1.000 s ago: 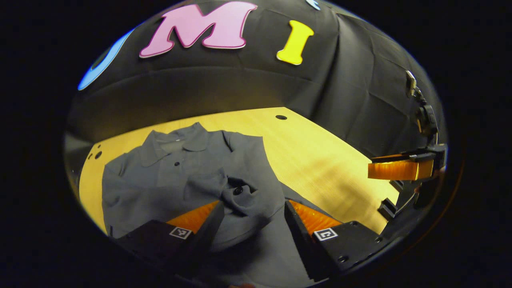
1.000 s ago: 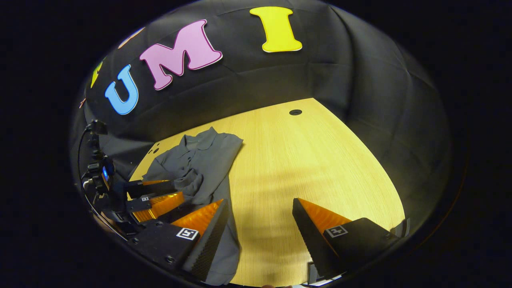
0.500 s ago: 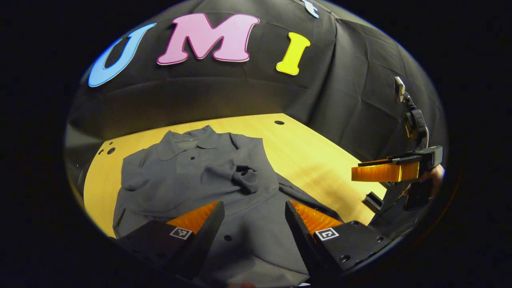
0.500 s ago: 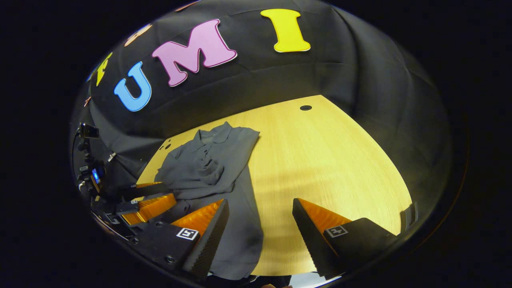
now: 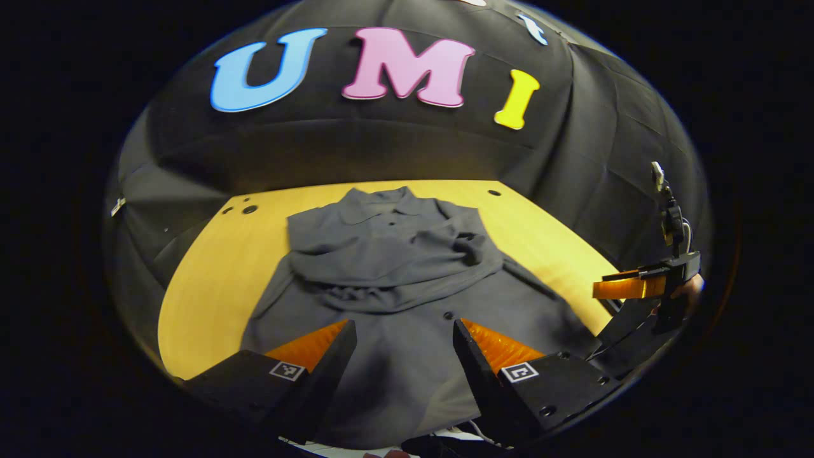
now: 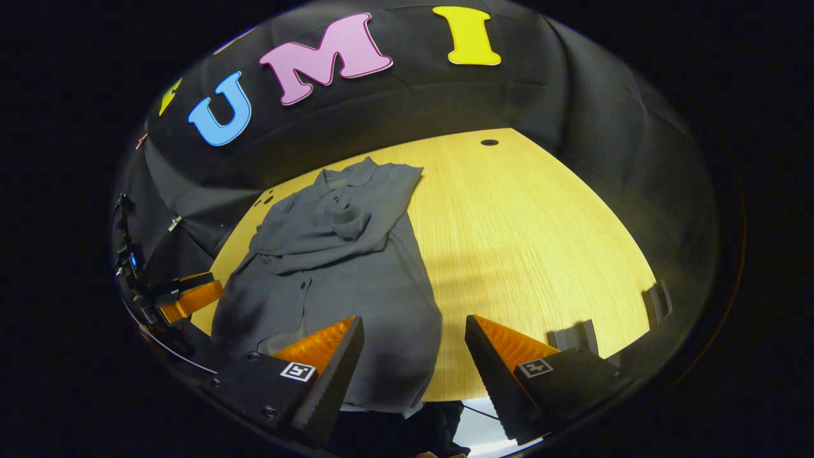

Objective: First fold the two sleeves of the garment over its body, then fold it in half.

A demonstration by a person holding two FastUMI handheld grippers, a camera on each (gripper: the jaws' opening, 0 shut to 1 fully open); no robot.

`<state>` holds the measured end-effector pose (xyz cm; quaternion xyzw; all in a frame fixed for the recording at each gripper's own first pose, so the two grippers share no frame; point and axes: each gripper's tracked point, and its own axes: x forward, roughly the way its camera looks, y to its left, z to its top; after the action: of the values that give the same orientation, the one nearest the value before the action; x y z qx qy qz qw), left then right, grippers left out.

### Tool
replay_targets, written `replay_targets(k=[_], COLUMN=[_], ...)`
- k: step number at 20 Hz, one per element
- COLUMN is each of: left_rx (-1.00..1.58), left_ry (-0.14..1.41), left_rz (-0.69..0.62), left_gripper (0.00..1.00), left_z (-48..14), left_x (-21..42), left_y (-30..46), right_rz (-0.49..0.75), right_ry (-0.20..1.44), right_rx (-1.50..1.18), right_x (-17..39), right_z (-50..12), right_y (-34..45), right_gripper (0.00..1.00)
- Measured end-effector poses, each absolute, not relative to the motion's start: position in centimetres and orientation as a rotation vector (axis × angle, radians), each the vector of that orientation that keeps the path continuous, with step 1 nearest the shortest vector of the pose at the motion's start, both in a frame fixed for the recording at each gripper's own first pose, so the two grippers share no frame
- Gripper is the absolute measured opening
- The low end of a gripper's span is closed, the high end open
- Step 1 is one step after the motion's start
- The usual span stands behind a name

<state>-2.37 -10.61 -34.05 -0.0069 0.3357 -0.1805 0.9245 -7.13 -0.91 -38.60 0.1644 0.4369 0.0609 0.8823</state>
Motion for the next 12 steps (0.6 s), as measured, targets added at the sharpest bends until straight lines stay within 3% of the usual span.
replay_targets(k=[5, 6, 8, 9, 12], left_rx=[0.012, 0.011, 0.012, 0.016, 0.002], left_ry=[0.773, 0.789, 0.815, 0.828, 0.880], left_rz=[-0.252, -0.235, -0.209, -0.197, -0.175], left_gripper=[0.96, 0.92, 0.96, 0.92, 0.96], left_z=[-37.0, -37.8, -39.1, -39.6, -41.3], left_x=[-5.1, -6.0, -7.2, -7.7, -8.8], left_y=[-2.3, -0.8, 1.5, 2.4, 4.0], right_rz=[0.090, 0.086, 0.079, 0.078, 0.075], right_ry=[0.965, 0.976, 0.998, 1.011, 1.049], right_rx=[0.318, 0.317, 0.309, 0.302, 0.285], right_x=[-9.5, -9.9, -10.8, -11.2, -12.4], right_z=[-40.2, -40.6, -41.2, -41.6, -42.9], right_y=[-0.4, -0.2, 0.3, 0.5, 1.4], right_gripper=[0.99, 0.99, 0.99, 0.99, 0.99])
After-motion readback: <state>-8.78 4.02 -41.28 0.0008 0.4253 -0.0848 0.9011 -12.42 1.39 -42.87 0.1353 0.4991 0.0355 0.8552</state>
